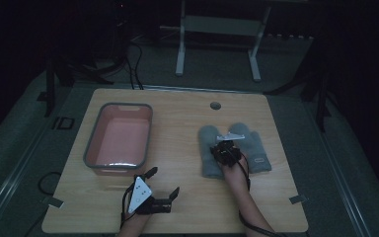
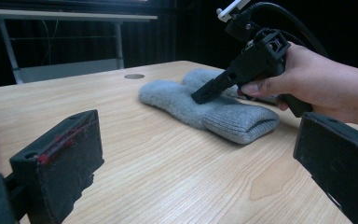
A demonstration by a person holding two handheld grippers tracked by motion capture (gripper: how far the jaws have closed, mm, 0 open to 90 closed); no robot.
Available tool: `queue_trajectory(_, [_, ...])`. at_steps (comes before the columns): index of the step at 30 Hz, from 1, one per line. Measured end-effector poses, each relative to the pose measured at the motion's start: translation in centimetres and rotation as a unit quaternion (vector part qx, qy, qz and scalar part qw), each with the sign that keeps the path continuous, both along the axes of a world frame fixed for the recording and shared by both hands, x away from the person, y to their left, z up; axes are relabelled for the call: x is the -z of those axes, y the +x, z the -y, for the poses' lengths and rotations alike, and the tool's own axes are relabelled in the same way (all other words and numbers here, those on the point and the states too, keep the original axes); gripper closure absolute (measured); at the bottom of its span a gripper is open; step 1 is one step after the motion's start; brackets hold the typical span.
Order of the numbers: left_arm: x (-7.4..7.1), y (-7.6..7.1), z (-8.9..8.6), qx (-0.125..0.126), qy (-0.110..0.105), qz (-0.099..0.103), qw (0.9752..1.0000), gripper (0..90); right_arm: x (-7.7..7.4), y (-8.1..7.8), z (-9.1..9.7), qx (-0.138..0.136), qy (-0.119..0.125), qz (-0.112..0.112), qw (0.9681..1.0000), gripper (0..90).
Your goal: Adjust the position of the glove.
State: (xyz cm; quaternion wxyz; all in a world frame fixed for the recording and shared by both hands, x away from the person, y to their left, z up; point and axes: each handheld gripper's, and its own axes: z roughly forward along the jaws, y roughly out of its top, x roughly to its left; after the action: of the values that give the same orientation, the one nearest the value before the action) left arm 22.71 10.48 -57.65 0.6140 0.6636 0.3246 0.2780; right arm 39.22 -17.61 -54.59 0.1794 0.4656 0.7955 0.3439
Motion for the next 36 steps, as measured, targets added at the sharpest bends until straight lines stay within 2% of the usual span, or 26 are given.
queue_trajectory(5, [0.0, 0.0, 0.0, 0.0, 0.001, 0.0, 1.0, 1.8, -0.2, 0.1, 0.1, -0.003, 0.002, -0.006, 1.0, 81.3])
queue_trajectory(6, [0.0, 0.0, 0.0, 0.0, 0.002, -0.001, 1.0, 1.7, -0.3, 0.1, 0.1, -0.007, 0.004, -0.008, 0.9999, 74.0])
queue_trajectory(7, [0.0, 0.0, 0.0, 0.001, 0.002, 0.0, 1.0, 1.7, -0.4, 0.1, 0.2, -0.009, 0.008, -0.012, 0.9999, 71.7])
queue_trajectory(11, [0.0, 0.0, 0.0, 0.001, 0.0, 0.0, 1.0, 1.7, -1.5, -0.1, 0.7, -0.012, 0.011, -0.002, 0.9999, 63.9])
queue_trajectory(15, [0.0, 0.0, 0.0, 0.0, 0.0, 0.0, 1.0, 1.7, -3.1, -0.4, 2.3, -0.015, 0.015, 0.016, 0.9996, 56.3])
queue_trajectory(17, [0.0, 0.0, 0.0, 0.0, 0.0, 0.0, 1.0, 1.7, -3.5, -0.4, 2.8, -0.014, 0.013, 0.018, 0.9996, 54.5])
queue_trajectory(19, [0.0, 0.0, 0.0, 0.0, 0.001, 0.0, 1.0, 1.7, -4.1, -0.3, 4.7, -0.007, 0.009, 0.024, 0.9997, 49.7])
queue_trajectory(26, [0.0, 0.0, 0.0, -0.001, 0.001, -0.001, 1.0, 1.7, -4.6, 0.4, 9.3, 0.031, -0.008, 0.027, 0.9991, 50.6])
queue_trajectory(28, [0.0, 0.0, 0.0, -0.001, 0.001, -0.001, 1.0, 1.7, -4.7, 0.5, 10.0, 0.037, -0.012, 0.032, 0.9987, 50.8])
queue_trajectory(30, [0.0, 0.0, 0.0, -0.003, 0.0, -0.001, 1.0, 1.7, -4.8, 1.1, 11.7, 0.045, -0.017, 0.04, 0.998, 50.6])
queue_trajectory(33, [0.0, 0.0, 0.0, -0.004, 0.0, -0.001, 1.0, 1.7, -4.4, 1.7, 12.9, 0.034, -0.016, 0.035, 0.9987, 48.9])
queue_trajectory(36, [0.0, 0.0, 0.0, -0.004, -0.001, -0.001, 1.0, 1.7, -3.9, 2.0, 13.3, 0.017, -0.024, 0.034, 0.999, 48.8])
